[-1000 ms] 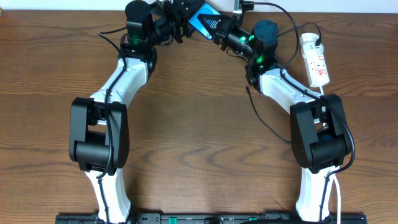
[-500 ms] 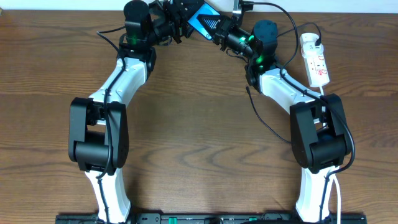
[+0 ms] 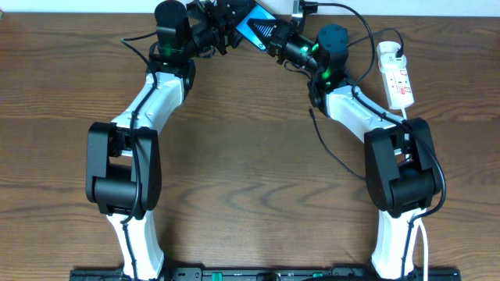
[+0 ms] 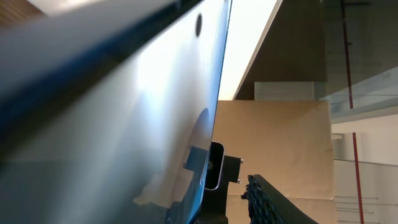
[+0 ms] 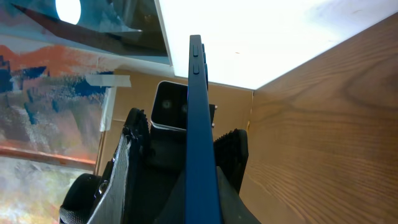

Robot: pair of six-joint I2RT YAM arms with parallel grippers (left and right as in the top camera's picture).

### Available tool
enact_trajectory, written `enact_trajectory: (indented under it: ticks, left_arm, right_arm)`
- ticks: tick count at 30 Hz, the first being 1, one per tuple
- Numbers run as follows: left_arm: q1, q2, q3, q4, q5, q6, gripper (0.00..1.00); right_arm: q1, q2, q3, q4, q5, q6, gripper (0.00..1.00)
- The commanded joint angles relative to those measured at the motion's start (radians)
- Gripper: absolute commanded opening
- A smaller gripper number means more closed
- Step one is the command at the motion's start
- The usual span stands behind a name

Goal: Plug charger to phone and switch on socket

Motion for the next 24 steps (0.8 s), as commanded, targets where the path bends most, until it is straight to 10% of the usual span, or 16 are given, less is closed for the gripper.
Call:
enact_trajectory:
  ticks: [1, 24]
  left_arm:
    - [-0.027, -0.028, 0.013, 0.035, 0.097, 0.018, 0.47]
    - [-0.024, -0.028, 0.013, 0.098, 0.109, 0.063, 0.46]
  right_arm:
    - [0.065, 0.014, -0.002, -0.024, -0.125, -0.023, 0.01]
    - [0.067, 0.014, -0.002, -0.066, -0.174, 0.035, 0.01]
